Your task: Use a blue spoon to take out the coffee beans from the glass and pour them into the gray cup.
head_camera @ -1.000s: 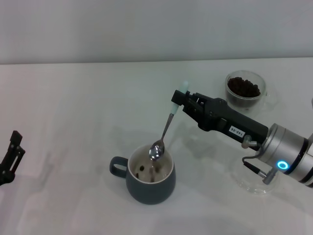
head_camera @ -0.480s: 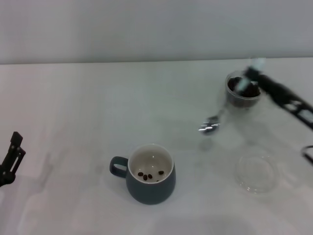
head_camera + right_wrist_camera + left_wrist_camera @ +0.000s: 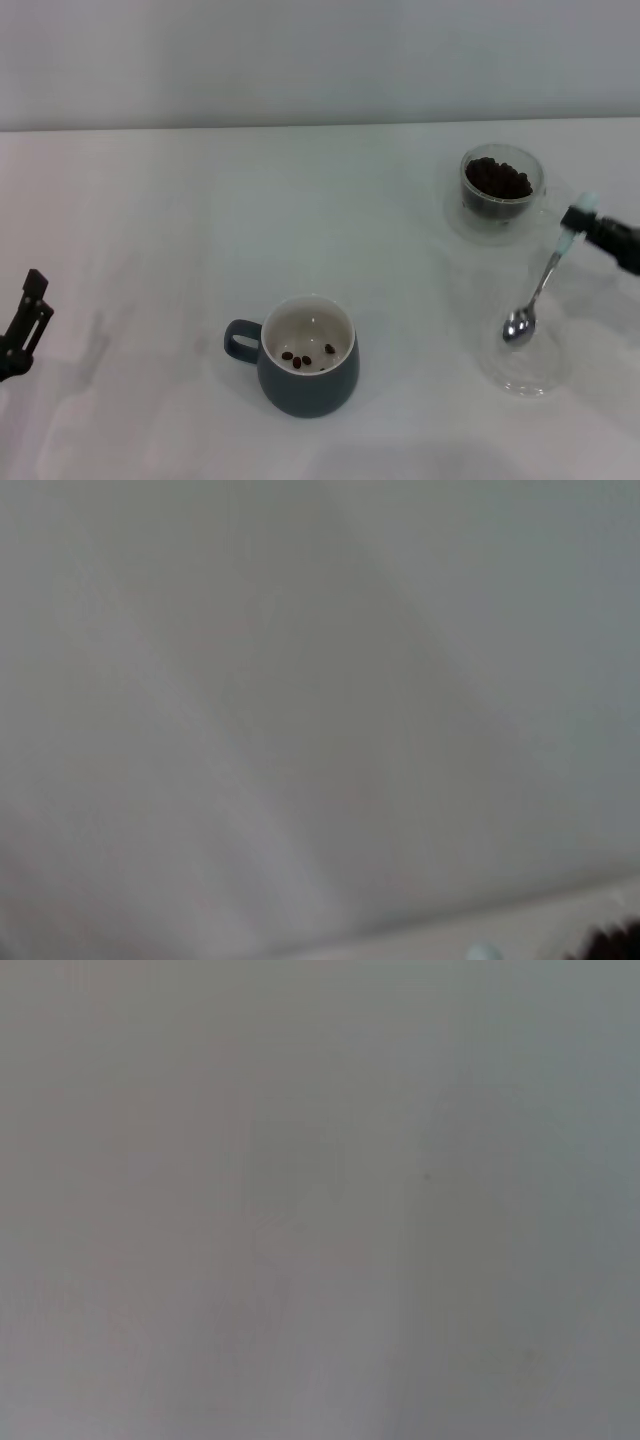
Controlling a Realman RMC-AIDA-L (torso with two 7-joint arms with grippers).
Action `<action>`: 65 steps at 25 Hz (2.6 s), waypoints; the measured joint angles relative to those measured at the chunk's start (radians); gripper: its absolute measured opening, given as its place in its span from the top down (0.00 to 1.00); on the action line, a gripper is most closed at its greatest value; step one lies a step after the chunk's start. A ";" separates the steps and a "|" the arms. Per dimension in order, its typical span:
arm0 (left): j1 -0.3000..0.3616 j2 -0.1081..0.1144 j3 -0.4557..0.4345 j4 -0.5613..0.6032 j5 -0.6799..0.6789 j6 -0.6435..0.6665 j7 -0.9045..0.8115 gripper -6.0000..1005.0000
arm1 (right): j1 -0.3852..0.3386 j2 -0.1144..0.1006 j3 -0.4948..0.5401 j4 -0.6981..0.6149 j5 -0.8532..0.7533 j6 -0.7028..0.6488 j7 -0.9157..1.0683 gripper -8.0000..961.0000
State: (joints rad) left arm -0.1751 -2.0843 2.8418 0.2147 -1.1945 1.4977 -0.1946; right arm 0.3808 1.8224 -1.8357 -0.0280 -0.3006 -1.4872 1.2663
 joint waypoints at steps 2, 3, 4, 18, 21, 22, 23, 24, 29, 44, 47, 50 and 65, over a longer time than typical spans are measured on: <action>-0.002 0.000 0.000 0.000 0.000 0.000 0.000 0.20 | 0.006 -0.001 0.000 0.000 -0.031 0.040 -0.001 0.83; -0.002 0.000 0.000 0.001 0.000 -0.001 0.000 0.20 | 0.008 0.000 0.000 0.000 -0.040 0.056 -0.001 0.83; -0.003 0.000 0.000 0.002 0.000 -0.001 0.000 0.20 | 0.009 0.002 0.000 0.000 -0.046 0.068 -0.003 0.83; -0.008 0.000 -0.008 0.006 -0.001 -0.001 0.000 0.20 | 0.022 0.026 -0.003 -0.009 -0.072 0.158 -0.021 0.83; -0.014 0.001 -0.009 0.007 -0.001 -0.001 0.000 0.20 | 0.023 0.032 -0.006 -0.010 -0.075 0.163 -0.009 0.83; -0.017 0.001 -0.009 0.007 -0.001 -0.001 0.000 0.20 | 0.023 0.034 -0.008 -0.010 -0.075 0.164 -0.006 0.83; -0.018 0.001 -0.009 0.007 -0.001 -0.001 0.000 0.20 | 0.023 0.034 -0.010 -0.010 -0.075 0.164 -0.004 0.83; -0.019 0.001 -0.009 0.007 -0.001 -0.001 0.000 0.20 | 0.023 0.036 -0.011 -0.010 -0.075 0.166 -0.001 0.83; -0.020 0.001 -0.009 0.008 -0.002 0.000 0.000 0.20 | 0.030 0.039 -0.023 -0.010 -0.076 0.198 0.030 0.83; -0.017 0.001 -0.009 0.009 -0.002 0.004 -0.001 0.20 | 0.079 0.045 -0.073 -0.011 -0.086 0.268 0.103 0.83; -0.015 0.000 -0.009 0.009 -0.002 0.006 -0.001 0.20 | 0.082 0.042 -0.076 -0.007 -0.087 0.271 0.107 0.79; -0.014 0.000 -0.009 0.009 -0.002 0.007 -0.002 0.20 | 0.082 0.043 -0.075 -0.006 -0.087 0.278 0.109 0.73; -0.011 0.000 -0.009 0.009 -0.003 0.009 -0.002 0.20 | -0.007 0.086 0.332 -0.103 -0.072 0.200 -0.417 0.38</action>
State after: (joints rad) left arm -0.1865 -2.0847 2.8329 0.2240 -1.1975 1.5068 -0.1963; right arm 0.3733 1.9082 -1.5034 -0.1315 -0.3727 -1.2873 0.8497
